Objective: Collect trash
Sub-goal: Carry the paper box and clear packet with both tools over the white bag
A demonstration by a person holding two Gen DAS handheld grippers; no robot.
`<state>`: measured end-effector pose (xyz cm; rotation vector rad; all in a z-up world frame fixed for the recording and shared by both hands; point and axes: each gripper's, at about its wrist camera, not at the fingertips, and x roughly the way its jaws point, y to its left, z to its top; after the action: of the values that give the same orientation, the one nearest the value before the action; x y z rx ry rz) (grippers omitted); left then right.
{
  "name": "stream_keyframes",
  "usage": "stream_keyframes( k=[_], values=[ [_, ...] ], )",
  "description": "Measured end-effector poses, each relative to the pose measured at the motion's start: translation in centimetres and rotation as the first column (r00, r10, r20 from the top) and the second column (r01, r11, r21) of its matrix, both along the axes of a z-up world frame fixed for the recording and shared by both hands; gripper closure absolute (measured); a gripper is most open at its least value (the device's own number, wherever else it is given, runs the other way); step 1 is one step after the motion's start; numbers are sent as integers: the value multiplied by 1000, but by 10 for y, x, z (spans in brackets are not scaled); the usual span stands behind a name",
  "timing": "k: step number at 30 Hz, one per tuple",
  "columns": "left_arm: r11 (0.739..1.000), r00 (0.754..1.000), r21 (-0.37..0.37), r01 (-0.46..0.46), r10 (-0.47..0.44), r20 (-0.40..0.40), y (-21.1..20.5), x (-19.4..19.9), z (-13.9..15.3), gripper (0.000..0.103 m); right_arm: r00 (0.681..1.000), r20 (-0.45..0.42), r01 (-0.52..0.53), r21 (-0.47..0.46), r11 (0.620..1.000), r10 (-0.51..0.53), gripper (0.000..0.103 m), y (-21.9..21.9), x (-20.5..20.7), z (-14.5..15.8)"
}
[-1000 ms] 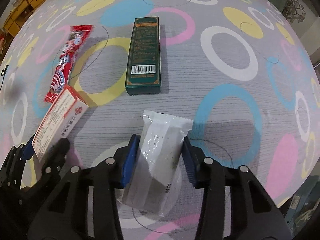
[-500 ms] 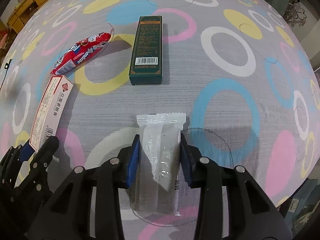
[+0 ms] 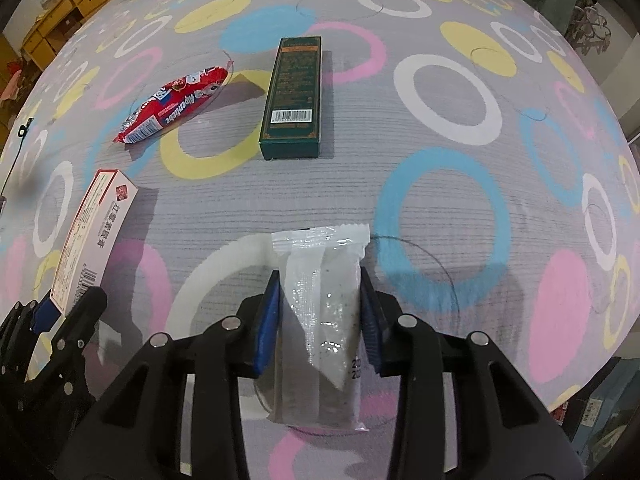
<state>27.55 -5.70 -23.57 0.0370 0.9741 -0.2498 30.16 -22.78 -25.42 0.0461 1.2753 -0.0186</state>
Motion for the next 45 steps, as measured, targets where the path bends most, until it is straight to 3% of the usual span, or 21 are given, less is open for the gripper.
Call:
stream_keyframes(
  k=[13,27,45],
  values=[
    [1000,1000,-12,10,-10,20,4,-24,19,70,1000,26,6,9,1000,-6,68,-23,-12,12],
    [999,996,-8,40,-39,74,0,-67,58,70,985,169,-43,62,997,32,67,-34,-49,79],
    [997,987,33,76,-80,140,-8,-122,112,70,946,320,-97,108,989,58,67,-51,-141,151]
  ],
)
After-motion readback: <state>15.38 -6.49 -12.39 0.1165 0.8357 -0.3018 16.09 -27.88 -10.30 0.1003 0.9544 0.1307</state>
